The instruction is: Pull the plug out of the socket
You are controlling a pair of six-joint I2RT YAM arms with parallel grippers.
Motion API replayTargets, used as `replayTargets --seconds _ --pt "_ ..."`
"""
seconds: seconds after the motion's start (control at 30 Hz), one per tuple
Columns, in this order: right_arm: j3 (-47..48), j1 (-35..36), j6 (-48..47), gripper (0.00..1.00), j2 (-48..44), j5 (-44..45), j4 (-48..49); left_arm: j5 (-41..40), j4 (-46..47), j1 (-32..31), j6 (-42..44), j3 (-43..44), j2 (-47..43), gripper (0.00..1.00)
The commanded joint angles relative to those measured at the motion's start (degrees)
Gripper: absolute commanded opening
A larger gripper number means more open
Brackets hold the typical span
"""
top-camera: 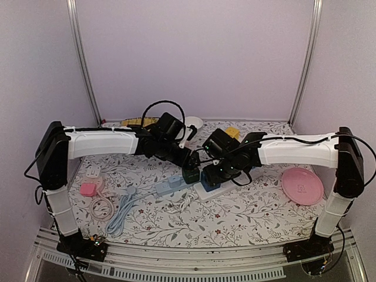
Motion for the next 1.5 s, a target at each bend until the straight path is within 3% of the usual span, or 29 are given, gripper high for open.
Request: replayTargets --seconds 0.0,0.87,1.47 --pt "-2.8 -0.3 -1.6 0.31 -4.9 0.3 4.9 0.9 0.5 -1.7 2.7 3.0 2.6 0.92" --pt "-0.2 -0.3 -4.4 0.27 -1.3 0.3 9.7 3.3 -4.0 -3.0 6.0 2.9 9.0 0.91" --pt "-0.6 -0.3 -6.9 0.27 -7.4 3.2 14.5 2.0 -4.1 -3.1 5.6 -1.2 8.4 0.91"
